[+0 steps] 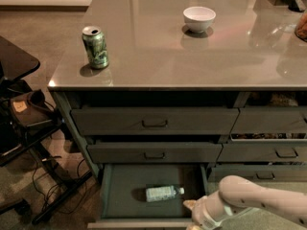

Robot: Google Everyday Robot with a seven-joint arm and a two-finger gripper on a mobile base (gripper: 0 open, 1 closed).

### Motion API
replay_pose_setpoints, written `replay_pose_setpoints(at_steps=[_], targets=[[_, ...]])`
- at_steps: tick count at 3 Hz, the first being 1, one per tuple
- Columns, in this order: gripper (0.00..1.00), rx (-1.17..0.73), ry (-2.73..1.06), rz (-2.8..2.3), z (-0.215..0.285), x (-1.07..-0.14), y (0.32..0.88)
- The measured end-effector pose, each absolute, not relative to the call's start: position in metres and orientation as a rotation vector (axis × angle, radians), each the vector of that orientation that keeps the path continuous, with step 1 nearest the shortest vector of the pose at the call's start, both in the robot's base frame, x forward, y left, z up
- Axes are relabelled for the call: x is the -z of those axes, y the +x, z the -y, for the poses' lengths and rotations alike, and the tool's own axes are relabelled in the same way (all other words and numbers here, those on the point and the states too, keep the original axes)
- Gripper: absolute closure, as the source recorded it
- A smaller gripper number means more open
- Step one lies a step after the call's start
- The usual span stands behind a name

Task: Pick blue plastic bottle from bottom drawer and place on counter

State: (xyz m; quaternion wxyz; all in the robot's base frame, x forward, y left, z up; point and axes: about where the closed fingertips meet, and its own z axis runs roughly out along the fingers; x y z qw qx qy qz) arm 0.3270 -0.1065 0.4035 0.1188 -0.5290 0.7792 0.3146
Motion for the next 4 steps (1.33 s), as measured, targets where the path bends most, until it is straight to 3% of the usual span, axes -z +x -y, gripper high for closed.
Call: replay_pose_setpoints(at_steps=[2,4], targets=[[0.0,-0.825,-1.374,-1.997,0.12,-0.455,0.431],[0.0,-0.778,-1.352,-2.008,0.12,-0.437,0.451]])
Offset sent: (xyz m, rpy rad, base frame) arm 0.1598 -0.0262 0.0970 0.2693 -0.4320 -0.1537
